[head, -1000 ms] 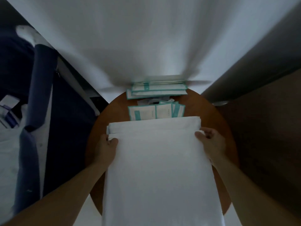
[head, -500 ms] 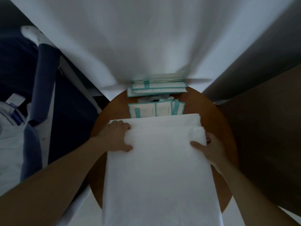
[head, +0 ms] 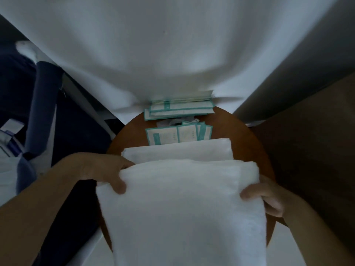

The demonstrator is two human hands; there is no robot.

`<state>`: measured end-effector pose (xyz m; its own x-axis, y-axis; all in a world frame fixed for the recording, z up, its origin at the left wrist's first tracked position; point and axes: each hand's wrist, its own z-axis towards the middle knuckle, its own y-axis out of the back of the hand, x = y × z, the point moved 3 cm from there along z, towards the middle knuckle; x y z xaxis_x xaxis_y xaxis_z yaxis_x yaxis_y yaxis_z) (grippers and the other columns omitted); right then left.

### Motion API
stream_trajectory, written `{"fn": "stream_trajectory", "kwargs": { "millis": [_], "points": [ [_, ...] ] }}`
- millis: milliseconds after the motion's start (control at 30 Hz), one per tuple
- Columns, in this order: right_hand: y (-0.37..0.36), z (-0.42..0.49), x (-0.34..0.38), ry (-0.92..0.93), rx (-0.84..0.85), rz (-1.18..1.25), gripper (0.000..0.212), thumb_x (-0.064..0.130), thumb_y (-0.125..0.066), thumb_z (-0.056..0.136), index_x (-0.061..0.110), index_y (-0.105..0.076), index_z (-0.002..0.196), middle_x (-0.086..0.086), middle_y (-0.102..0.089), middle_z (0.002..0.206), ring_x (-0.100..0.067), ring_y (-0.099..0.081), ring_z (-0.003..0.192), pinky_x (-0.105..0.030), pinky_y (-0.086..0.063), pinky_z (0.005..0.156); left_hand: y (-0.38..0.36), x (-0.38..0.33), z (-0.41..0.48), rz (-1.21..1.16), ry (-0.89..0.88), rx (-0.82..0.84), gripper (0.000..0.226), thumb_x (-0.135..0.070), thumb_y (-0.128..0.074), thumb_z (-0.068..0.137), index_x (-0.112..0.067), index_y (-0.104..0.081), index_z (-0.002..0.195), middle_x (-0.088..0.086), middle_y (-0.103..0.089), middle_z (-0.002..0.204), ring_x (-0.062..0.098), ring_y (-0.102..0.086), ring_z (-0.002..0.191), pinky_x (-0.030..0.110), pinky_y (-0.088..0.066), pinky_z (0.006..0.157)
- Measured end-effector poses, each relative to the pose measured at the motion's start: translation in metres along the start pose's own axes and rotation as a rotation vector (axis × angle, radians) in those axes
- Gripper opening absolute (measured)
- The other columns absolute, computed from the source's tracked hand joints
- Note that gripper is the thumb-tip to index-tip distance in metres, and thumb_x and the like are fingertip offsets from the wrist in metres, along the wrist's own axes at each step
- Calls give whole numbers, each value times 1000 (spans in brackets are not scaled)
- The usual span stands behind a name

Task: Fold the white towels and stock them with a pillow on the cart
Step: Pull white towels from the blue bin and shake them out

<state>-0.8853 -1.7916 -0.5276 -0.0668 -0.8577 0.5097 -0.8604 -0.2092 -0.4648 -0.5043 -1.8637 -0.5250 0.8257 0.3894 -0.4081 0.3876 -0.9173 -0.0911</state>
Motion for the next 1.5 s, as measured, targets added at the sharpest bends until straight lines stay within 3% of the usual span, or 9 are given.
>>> {"fn": "stream_trajectory", "kwargs": {
  "millis": [100, 233, 333, 667, 900, 1000, 1200, 1333, 1500],
  "points": [
    [-1, -3, 15, 55, -89, 53, 63, 8, -77, 49, 15, -71, 112, -23, -70, 111, -42, -69, 101, -44, -60, 69, 13, -10, -12, -243, -77, -28, 45, 8, -69, 79, -6, -63, 121, 12, -71, 115, 29, -68, 105, 37, -56, 89],
    [17, 40, 16, 103, -502, -18, 47, 1, -71, 78, 13, -60, 122, -19, -70, 112, -40, -70, 97, -53, -58, 81, 28, -1, 32, -177, -54, -558, 36, -1, -74, 81, -14, -63, 114, 8, -66, 113, 23, -64, 100, 20, -51, 68],
    [24, 64, 7, 67, -699, -22, 34, 8, -72, 82, 14, -58, 113, -18, -67, 113, -38, -67, 97, -54, -55, 88, 23, 17, 64, -264, -33, -781, 45, -8, -77, 81, -17, -60, 122, 4, -59, 118, 18, -58, 102, 23, -48, 73],
    [19, 62, 20, -58, -452, -87, 36, 16, -72, 84, 9, -66, 119, -13, -75, 106, -31, -73, 96, -47, -55, 85, 25, 12, 58, -140, -99, -773, 22, -6, -75, 82, -13, -63, 99, 6, -63, 103, 16, -58, 89, 21, -48, 64],
    [27, 62, 15, 73, -464, -63, 40, 13, -68, 85, 17, -61, 124, -11, -74, 108, -32, -72, 97, -46, -57, 79, 23, 20, 52, -453, -157, -899, 18, -3, -67, 88, -11, -67, 105, 3, -65, 99, 21, -63, 89, 25, -49, 65],
    [36, 79, 2, 82, -740, -140, 44, 25, -71, 89, 14, -56, 130, -9, -69, 112, -30, -68, 95, -42, -56, 74, 11, 28, 73, -273, -102, -1012, 33, -15, -67, 91, -11, -60, 122, 5, -60, 115, 19, -55, 99, 25, -44, 72],
    [23, 78, -11, 216, -1030, -562, 58, 39, -65, 93, 17, -43, 143, -9, -54, 137, -27, -54, 119, -50, -48, 100, -9, 16, 70, 390, -5, -1285, 52, -23, -60, 89, -12, -46, 138, 15, -45, 139, 31, -40, 126, 40, -36, 102],
    [-6, 63, -47, 280, -1051, -1175, 72, 44, -55, 96, 21, -22, 156, -7, -25, 161, -30, -24, 148, -49, -28, 116, -57, 12, 75, 774, -173, -1112, 83, -44, -54, 87, -19, -17, 156, 12, -11, 163, 32, -5, 151, 52, -15, 120],
    [-40, 59, -92, 135, -848, -1598, 65, 48, -38, 96, 20, -30, 154, -7, -19, 164, -29, -15, 152, -57, -18, 118, -108, 27, 83, 852, -120, -696, 95, -62, -46, 88, -25, 9, 156, 4, 23, 162, 25, 25, 147, 54, 0, 121]
  ]
}}
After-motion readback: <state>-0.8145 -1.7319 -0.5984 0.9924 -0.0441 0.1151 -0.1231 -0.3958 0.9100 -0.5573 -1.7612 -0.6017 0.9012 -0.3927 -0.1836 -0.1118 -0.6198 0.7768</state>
